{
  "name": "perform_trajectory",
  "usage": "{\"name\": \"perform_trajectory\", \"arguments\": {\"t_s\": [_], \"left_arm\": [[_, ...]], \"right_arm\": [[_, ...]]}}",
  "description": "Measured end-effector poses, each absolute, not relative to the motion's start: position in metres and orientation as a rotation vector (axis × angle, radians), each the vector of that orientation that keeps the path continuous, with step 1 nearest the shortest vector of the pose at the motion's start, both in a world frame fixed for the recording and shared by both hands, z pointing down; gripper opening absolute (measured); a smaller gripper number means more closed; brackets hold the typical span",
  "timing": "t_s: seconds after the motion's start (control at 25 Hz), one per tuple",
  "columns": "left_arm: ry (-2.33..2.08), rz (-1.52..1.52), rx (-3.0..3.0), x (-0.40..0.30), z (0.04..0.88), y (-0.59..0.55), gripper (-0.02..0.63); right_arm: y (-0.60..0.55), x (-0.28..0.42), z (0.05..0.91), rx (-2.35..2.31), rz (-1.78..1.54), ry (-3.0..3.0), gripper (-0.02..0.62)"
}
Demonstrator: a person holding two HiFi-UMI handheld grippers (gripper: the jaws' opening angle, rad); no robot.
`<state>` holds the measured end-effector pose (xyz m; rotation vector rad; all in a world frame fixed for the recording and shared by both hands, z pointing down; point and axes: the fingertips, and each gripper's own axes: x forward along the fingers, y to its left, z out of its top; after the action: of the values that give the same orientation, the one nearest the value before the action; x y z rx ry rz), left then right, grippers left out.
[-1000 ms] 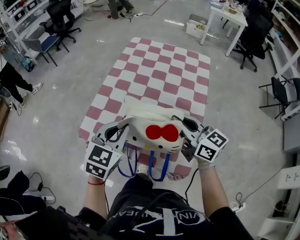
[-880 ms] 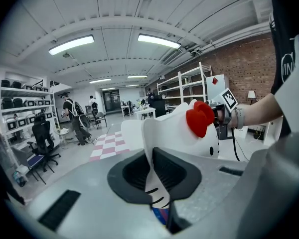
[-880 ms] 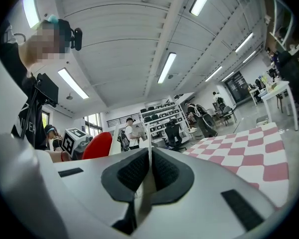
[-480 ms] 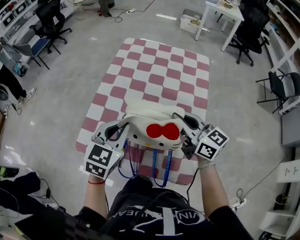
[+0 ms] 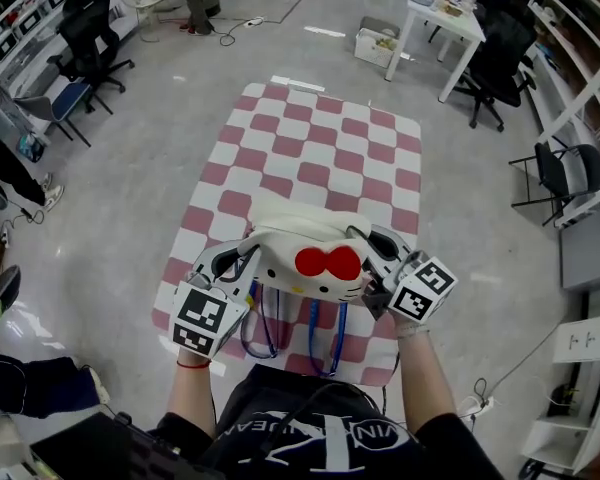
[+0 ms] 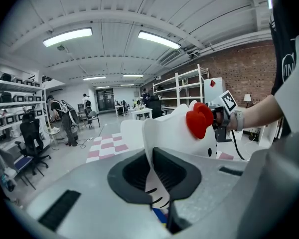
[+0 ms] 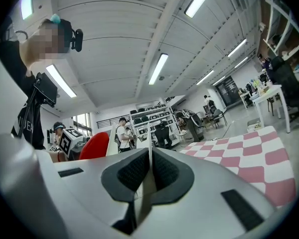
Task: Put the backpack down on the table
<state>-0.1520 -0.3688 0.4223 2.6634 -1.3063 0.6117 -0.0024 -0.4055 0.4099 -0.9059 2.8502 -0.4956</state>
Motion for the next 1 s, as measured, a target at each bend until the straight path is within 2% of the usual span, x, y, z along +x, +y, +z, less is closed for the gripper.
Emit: {"name": "perform_trajectory", "arguments": {"t_s": [1.0], "left_arm": [[-1.313, 0.667, 2.695, -0.173, 0.45, -0.441, 0.023]], "right_arm": [[-0.489, -0.023, 0.437, -0.907, -0.446, 2.831, 0.012]]}}
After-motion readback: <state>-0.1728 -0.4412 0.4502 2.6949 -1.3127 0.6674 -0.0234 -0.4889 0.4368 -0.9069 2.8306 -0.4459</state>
